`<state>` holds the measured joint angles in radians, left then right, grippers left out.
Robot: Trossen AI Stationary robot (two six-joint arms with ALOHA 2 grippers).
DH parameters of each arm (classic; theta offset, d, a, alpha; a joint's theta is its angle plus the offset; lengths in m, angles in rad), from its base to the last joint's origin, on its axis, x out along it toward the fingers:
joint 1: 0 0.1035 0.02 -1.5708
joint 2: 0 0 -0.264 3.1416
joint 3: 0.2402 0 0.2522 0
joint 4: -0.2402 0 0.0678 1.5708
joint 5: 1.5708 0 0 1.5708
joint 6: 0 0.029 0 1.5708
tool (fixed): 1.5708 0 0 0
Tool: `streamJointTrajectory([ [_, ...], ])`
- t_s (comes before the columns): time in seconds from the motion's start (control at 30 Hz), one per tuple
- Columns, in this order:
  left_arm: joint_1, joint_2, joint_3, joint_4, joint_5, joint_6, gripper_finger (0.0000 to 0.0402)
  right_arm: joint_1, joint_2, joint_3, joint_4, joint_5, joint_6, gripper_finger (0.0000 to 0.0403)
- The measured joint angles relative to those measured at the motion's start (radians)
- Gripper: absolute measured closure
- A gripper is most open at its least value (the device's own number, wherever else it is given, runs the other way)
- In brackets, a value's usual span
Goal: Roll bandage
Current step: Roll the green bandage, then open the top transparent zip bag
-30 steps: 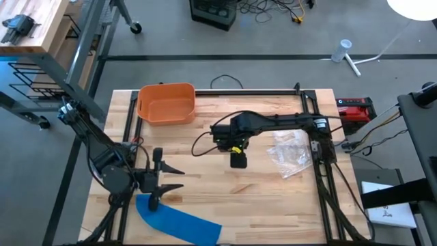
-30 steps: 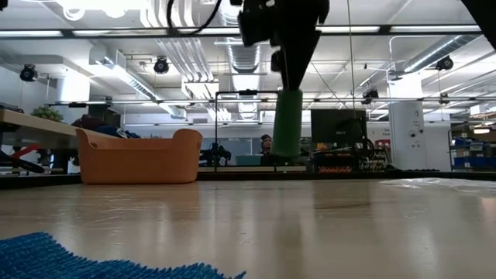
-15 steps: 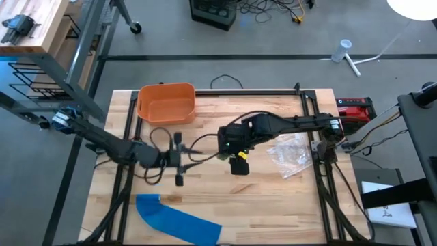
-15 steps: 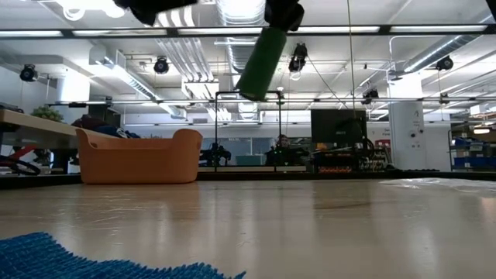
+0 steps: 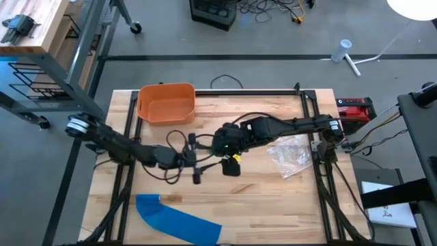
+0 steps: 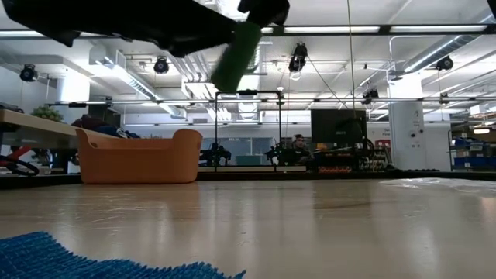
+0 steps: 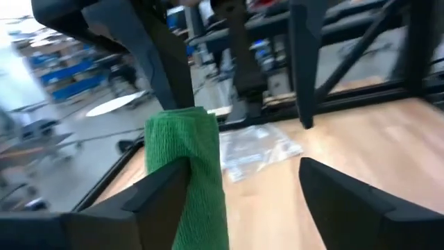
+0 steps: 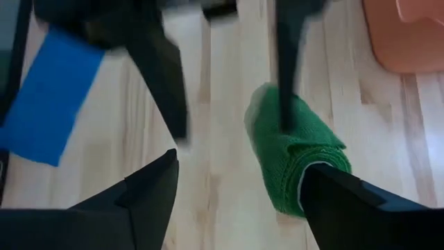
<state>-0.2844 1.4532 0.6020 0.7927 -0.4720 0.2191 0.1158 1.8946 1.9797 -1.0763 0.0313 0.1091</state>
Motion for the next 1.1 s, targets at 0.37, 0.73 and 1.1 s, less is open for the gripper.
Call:
streamJointTrajectory([
  [0.37, 0.007, 0.055, 0.087, -0.05, -0.199, -0.018, 0.0104, 0.003, 0.005, -0.004, -0.021, -0.014, 0.094, 0.011],
  [0.73, 0.012, 0.076, 0.086, -0.052, -0.166, -0.049, 0.011, 0.003, 0.006, -0.01, 0.05, -0.01, 0.3, 0.0125],
  [1.1, 0.014, 0.062, 0.085, -0.136, -0.18, -0.013, 0.013, 0.01, 0.005, -0.01, -0.032, -0.013, 0.304, 0.0125],
])
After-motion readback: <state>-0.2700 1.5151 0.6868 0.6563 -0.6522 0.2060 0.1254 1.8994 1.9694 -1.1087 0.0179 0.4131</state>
